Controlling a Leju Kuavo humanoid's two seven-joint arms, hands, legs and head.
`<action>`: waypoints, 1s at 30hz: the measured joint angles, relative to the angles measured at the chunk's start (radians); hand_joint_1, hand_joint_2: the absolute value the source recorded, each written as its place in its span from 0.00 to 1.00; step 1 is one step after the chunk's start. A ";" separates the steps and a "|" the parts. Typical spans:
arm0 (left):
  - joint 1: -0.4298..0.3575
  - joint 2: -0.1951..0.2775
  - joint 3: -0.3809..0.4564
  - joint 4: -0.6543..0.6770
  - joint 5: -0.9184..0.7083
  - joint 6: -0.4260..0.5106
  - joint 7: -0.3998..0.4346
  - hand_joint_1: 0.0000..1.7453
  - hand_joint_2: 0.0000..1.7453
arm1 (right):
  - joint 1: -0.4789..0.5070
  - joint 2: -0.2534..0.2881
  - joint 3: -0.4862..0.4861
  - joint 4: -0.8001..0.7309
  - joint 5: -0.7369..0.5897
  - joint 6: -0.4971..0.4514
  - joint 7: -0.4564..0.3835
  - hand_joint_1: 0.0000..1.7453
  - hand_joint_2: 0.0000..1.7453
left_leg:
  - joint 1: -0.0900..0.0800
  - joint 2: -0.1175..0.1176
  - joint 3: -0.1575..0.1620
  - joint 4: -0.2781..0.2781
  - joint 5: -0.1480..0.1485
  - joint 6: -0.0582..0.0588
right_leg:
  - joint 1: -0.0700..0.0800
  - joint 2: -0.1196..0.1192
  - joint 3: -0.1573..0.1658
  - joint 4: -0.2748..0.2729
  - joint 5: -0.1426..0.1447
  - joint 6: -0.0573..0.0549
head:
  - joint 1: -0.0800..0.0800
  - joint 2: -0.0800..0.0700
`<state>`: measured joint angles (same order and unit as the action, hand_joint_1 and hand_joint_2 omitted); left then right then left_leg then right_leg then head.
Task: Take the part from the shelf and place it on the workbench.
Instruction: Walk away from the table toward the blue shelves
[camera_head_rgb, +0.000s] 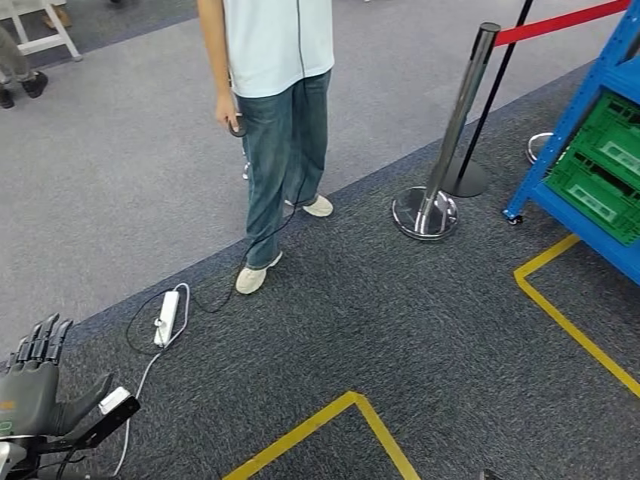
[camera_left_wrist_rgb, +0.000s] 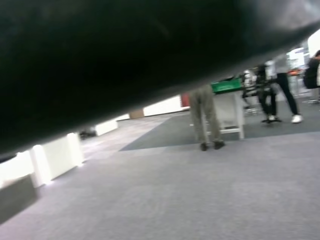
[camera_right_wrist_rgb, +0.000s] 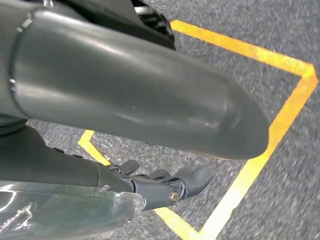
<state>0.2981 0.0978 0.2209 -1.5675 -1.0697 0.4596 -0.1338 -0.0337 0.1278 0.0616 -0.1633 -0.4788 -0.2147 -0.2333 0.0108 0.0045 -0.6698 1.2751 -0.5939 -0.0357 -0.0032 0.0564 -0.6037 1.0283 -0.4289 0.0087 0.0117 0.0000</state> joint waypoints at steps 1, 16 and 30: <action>0.001 -0.002 0.003 0.000 0.000 -0.001 -0.001 0.00 0.00 | 0.000 0.000 0.000 0.000 0.000 0.000 0.001 0.00 0.00 | 0.002 -0.004 0.015 -0.040 0.034 0.000 | -0.001 0.015 0.001 0.000 0.001 0.001 | 0.000 0.000; 0.034 -0.076 0.072 -0.003 -0.011 -0.020 -0.065 0.00 0.00 | 0.004 0.001 -0.008 0.000 0.000 0.017 0.012 0.00 0.00 | -0.001 0.045 0.117 -0.266 0.125 0.051 | -0.003 -0.055 -0.136 0.252 -0.100 0.051 | 0.010 0.000; 0.036 -0.181 0.141 0.046 -0.044 -0.034 -0.168 0.00 0.00 | 0.000 0.004 -0.019 0.000 -0.006 0.007 0.013 0.00 0.00 | -0.002 0.003 0.003 0.003 -0.006 0.007 | 0.002 -0.008 0.001 0.003 -0.002 -0.002 | 0.002 0.000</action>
<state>0.3345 -0.0833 0.3616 -1.5213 -1.1136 0.4256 -0.3021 -0.0335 0.1323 0.0429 -0.1633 -0.4850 -0.2081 -0.2204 0.0089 0.0076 -0.6663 1.2784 -0.6001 -0.0291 -0.0015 0.0480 -0.6024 1.0317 -0.4308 0.0067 0.0140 0.0000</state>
